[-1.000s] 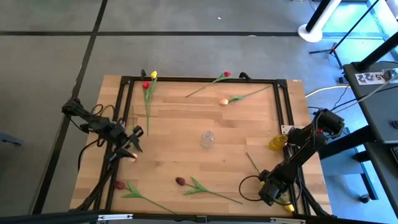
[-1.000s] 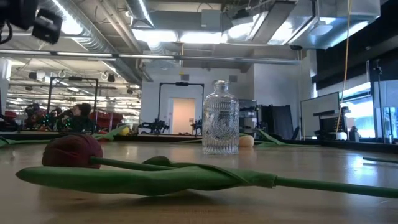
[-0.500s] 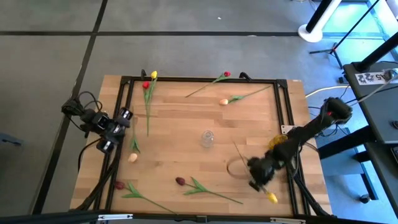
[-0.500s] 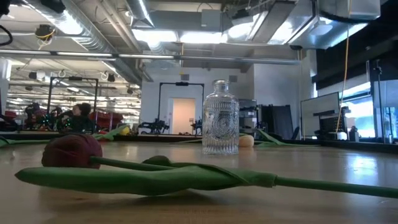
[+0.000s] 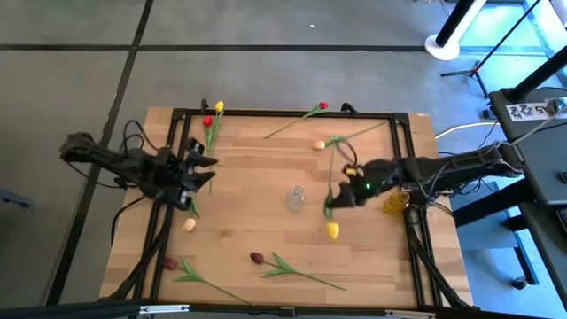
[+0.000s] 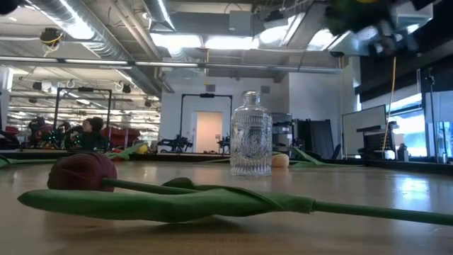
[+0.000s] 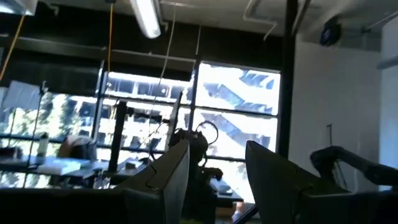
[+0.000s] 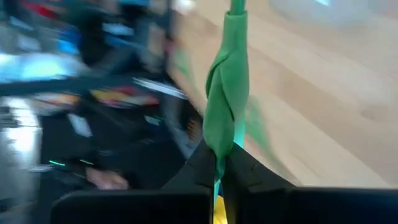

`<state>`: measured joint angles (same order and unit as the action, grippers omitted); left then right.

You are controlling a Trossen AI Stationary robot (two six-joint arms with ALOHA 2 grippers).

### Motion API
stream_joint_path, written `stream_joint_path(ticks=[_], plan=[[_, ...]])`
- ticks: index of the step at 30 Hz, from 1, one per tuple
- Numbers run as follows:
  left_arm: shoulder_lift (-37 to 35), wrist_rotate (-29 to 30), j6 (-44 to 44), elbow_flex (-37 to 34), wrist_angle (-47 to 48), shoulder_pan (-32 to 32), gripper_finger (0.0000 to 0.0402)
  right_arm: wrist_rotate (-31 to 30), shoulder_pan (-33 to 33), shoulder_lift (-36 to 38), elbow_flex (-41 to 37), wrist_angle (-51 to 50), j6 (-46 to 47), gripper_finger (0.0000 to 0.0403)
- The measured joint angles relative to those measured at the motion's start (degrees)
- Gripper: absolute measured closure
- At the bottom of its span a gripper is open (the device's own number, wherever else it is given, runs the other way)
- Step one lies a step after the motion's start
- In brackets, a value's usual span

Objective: Sort flowers into vase by color
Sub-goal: Put the bottom yellow tulip into the transparent vase

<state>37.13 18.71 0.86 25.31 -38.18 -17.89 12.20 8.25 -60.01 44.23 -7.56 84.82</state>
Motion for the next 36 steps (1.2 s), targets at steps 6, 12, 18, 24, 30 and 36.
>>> stream_joint_path(ticks=[6,12,18,24,30,36], plan=[[9.62,-2.21,3.83,8.41,0.16,-0.66,0.0248,-0.55,-4.08,-0.26,0.06,17.27,-2.08,0.0398],[17.33,3.71,16.08,16.97,2.90,-0.65,0.0248,-1.31,-4.94,-1.01,0.13,22.59,-2.21,0.0399],[25.75,8.66,26.39,28.31,16.48,2.03,0.0248,-1.11,-4.90,-2.08,0.08,26.89,-0.65,0.0399],[32.36,9.45,37.29,37.52,25.74,4.81,0.0248,0.93,-4.90,-2.44,0.08,27.30,0.79,0.0399],[39.43,9.43,47.00,42.34,28.89,6.59,0.0248,4.21,-4.90,-2.64,0.08,27.21,2.54,0.0399],[46.43,9.48,47.47,48.22,29.13,6.75,0.0248,7.99,-4.86,-2.64,0.08,26.93,2.49,0.0398]])
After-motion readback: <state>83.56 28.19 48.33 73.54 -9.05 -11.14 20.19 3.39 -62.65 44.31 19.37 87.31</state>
